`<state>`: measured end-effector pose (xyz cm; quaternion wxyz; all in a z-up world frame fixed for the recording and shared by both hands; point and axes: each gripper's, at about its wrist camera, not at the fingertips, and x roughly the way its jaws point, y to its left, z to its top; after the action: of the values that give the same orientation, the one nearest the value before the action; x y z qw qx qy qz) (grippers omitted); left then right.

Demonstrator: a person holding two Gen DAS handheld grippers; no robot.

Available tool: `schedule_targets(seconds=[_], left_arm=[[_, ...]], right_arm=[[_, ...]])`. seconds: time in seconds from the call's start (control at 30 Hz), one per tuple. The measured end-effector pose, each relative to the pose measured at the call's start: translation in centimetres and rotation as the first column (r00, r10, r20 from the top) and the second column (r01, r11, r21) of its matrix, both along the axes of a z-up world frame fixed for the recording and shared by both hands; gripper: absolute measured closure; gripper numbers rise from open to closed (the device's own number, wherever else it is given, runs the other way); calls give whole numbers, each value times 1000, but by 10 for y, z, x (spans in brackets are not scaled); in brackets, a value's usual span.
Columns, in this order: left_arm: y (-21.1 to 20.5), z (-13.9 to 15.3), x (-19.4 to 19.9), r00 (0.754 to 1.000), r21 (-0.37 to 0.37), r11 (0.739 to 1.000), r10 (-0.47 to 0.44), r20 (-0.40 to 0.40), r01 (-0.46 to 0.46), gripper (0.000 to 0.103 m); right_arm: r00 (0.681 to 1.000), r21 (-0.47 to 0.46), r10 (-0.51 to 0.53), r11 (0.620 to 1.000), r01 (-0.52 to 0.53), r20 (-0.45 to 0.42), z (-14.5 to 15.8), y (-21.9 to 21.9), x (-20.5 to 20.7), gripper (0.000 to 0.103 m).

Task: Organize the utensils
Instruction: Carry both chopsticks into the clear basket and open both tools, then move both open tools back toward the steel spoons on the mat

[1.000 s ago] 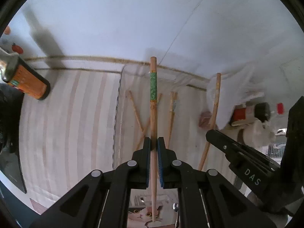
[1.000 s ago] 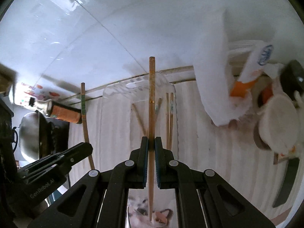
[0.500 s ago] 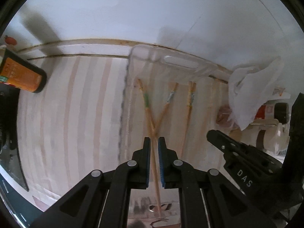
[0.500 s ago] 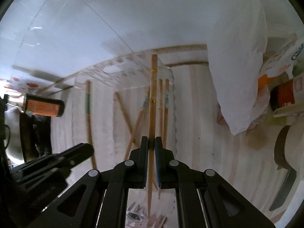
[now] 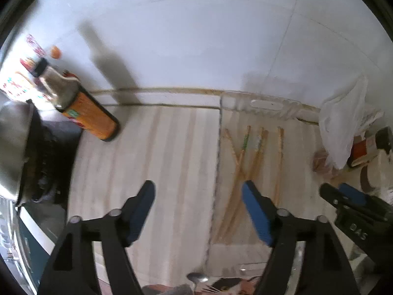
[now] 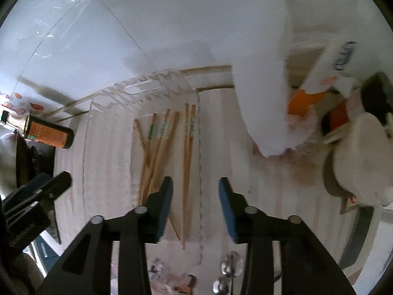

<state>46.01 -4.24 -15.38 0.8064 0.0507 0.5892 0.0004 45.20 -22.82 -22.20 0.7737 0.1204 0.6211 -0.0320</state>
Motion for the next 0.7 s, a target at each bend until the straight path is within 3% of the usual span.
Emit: schedule_targets(seconds=[0.1,0.3,0.4,0.43,0.7], left_arm=[[2,7,-20,997,35,999,-14,76,12,4],[-1,5,-49,994,46,999,-33,109,28,0],[-1,3,-62,993,41,999,-36,115,31,0],[-1,4,-66,993,39,999,-37,116,32,0],[4,28,-103,985,19,999,-42,168,40,0]], right_arm=[[1000,-40,-2,999,3,31,6,1,-19,46],[996,-120,0,993,11,93,14,6,-59,29],[993,-164,2,986,18,119,17,11,-79,4],[992,-180,0,983,23,127,18,11,-86,0],[975,-250,-24,965,80,221,46,12,-134,0]])
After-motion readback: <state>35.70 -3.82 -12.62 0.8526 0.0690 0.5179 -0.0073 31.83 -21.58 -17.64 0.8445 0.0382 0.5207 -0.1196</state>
